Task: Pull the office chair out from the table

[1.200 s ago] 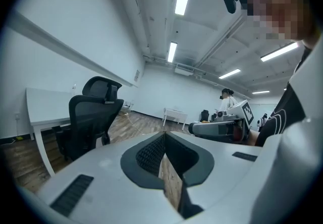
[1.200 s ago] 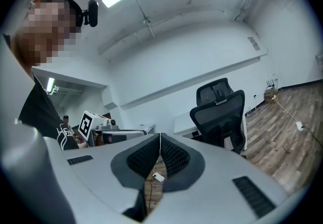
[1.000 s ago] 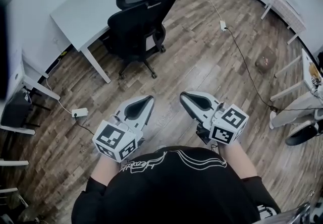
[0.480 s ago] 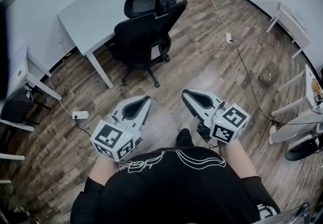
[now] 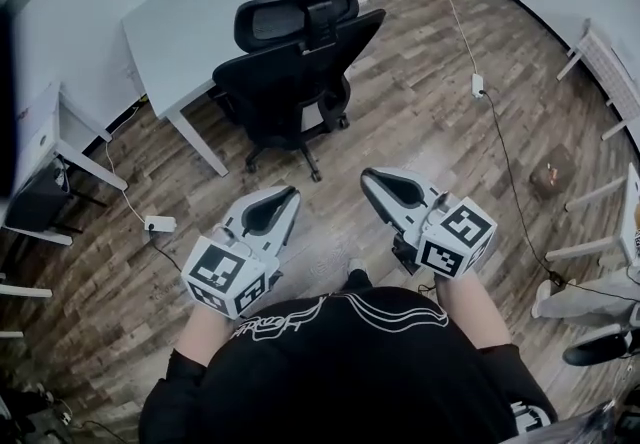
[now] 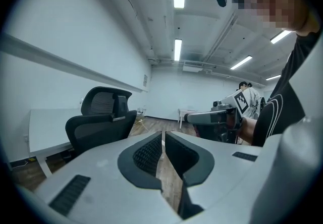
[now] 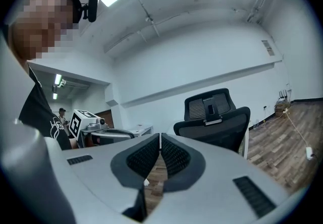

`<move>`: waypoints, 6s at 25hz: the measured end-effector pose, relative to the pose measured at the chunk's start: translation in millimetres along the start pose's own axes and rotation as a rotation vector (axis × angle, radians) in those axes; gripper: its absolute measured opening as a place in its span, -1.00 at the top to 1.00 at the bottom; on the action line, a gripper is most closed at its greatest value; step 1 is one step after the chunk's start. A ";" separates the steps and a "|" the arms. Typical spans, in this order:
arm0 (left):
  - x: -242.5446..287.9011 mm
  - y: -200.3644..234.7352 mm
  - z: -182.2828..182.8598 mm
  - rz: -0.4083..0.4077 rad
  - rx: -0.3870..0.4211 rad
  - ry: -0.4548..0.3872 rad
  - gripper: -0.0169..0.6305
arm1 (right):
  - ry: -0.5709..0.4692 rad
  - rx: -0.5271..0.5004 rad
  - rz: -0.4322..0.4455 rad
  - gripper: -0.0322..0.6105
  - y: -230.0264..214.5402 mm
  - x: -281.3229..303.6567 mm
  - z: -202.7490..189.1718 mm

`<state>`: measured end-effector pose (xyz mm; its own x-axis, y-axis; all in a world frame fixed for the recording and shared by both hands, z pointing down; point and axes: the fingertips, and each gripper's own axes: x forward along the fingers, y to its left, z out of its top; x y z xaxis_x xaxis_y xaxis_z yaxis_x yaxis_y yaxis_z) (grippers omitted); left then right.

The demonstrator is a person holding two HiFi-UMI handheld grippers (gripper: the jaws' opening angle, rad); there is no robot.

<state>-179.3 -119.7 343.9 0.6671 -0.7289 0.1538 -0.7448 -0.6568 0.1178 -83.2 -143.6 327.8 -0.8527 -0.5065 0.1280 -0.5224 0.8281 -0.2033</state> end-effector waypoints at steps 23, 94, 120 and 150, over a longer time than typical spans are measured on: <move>171.0 102.2 -3.6 0.287 0.050 0.101 0.65 | 0.061 -0.113 -0.058 0.77 -249.8 21.6 26.3; 156.2 354.1 -42.1 0.337 0.609 0.766 0.36 | 0.708 -1.258 -0.179 0.10 -458.0 241.9 14.0; 124.2 236.7 -59.5 0.425 0.554 0.769 0.31 | 0.686 -1.303 -0.128 0.11 -412.6 147.9 -6.5; 92.2 103.2 -81.5 0.641 0.560 0.770 0.21 | 0.614 -1.354 -0.123 0.13 -358.4 28.2 -29.3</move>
<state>-195.9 -238.9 450.2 -0.1629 -0.7755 0.6100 -0.7039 -0.3419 -0.6226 80.1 -447.7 432.7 -0.4904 -0.6955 0.5251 0.1031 0.5520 0.8274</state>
